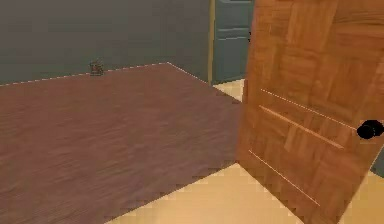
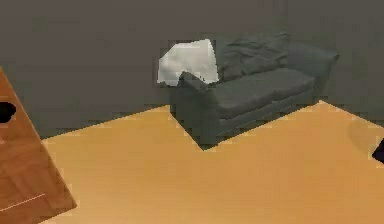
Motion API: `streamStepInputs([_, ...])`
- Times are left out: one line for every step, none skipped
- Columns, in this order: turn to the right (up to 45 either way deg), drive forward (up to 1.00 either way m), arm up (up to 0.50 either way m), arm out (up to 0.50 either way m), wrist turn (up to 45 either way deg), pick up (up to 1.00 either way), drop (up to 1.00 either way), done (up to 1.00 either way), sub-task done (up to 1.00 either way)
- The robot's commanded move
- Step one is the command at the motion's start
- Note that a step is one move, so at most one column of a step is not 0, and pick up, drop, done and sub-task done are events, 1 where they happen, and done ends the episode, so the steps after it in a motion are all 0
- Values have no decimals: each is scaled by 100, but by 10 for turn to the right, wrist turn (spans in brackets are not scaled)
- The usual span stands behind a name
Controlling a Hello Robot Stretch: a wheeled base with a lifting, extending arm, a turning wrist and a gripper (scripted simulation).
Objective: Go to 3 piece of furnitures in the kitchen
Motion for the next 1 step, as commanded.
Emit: streamStepInputs([0, 100, 0, 0, 0, 0, 0, 0, 0])
